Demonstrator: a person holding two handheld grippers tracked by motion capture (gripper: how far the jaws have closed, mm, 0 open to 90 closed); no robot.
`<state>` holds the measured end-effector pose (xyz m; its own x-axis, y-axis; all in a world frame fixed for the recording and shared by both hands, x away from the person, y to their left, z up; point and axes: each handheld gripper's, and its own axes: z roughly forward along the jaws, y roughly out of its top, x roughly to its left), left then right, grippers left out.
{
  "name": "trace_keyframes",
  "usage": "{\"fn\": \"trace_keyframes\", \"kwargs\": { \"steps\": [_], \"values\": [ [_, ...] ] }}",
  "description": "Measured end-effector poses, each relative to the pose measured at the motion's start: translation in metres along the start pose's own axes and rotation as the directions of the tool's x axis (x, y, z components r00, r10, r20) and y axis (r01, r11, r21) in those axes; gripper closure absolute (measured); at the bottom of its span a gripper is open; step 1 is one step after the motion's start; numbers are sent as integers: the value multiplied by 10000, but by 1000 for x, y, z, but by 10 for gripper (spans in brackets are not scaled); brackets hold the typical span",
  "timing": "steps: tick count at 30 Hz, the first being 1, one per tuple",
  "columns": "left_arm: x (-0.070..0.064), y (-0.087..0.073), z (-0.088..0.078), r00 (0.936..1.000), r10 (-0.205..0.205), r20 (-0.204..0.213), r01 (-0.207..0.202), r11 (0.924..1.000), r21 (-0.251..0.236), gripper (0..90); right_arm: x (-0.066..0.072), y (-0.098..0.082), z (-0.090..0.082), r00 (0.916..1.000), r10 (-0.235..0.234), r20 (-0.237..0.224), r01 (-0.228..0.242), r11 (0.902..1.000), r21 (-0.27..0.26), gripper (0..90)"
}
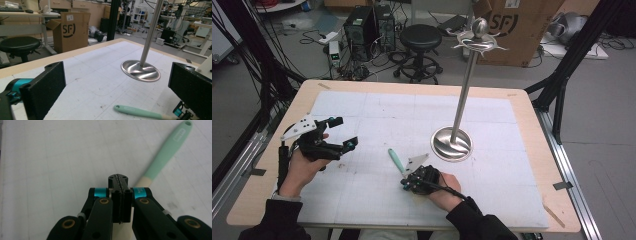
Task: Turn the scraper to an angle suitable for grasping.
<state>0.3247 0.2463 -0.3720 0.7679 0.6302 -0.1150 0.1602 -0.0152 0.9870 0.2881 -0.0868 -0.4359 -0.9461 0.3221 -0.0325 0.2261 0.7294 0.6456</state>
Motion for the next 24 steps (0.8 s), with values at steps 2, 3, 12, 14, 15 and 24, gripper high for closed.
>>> {"fn": "trace_keyframes", "kwargs": {
  "steps": [2, 3, 12, 14, 15, 24],
  "values": [
    [0, 0, 0, 10000, 1, 0, -1, 10000, 25, 17, -3, -7, -7, 9998, 107, 155, -109, 9999, 84, 900],
    [0, 0, 0, 10000, 11, -14, -11, 10000, 27, 17, -4, -11, -10, 9996, 163, 215, -165, 9998, 103, 900],
    [-1, 0, 1, 10000, -9, -5, 9, 10000, 22, 17, -24, -41, -37, 9958, 691, 598, -704, 9973, 197, 900],
    [-1, -1, 2, 10000, 31, 9, -31, 10000, 63, 17, -27, -41, -37, 9959, 827, 361, -834, 9963, 192, 900],
    [-1, -1, 3, 10000, 25, 36, -25, 10000, 81, 17, -31, -38, -38, 9944, 969, 421, -965, 9953, -113, 900],
    [0, -2, 5, 10000, -30, 91, 29, 10000, 94, 17, -70, -12, -18, 9807, 1876, 553, -1837, 9806, -685, 900]
  ]
}}
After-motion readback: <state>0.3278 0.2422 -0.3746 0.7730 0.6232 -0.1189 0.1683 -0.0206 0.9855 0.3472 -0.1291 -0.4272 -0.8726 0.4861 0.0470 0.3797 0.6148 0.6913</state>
